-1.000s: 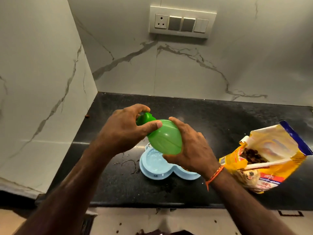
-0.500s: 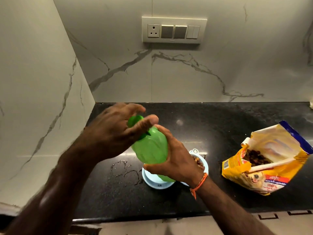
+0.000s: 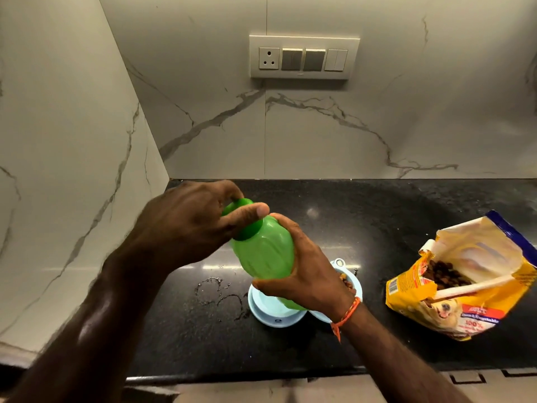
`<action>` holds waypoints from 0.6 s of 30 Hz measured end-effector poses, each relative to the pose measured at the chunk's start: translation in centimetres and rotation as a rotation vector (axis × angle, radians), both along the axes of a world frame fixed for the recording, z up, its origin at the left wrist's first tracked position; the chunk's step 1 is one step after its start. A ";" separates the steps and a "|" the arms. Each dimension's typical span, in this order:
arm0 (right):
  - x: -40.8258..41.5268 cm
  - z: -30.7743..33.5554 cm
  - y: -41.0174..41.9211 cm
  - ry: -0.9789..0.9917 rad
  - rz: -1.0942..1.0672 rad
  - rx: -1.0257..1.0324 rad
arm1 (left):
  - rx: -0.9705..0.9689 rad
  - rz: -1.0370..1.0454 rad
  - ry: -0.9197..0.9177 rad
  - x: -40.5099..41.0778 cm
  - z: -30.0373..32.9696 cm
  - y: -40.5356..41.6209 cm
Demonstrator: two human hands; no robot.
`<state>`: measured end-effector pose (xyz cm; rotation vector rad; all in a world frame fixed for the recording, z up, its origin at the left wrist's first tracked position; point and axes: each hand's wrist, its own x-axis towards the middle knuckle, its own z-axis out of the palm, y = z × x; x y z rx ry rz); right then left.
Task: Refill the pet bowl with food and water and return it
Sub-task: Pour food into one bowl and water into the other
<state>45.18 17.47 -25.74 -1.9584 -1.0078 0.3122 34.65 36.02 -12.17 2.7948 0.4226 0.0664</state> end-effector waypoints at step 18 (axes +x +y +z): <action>-0.7 -0.5 0.0 0.007 -0.029 0.046 | -0.310 -0.232 -0.165 -1.0 -1.8 -0.1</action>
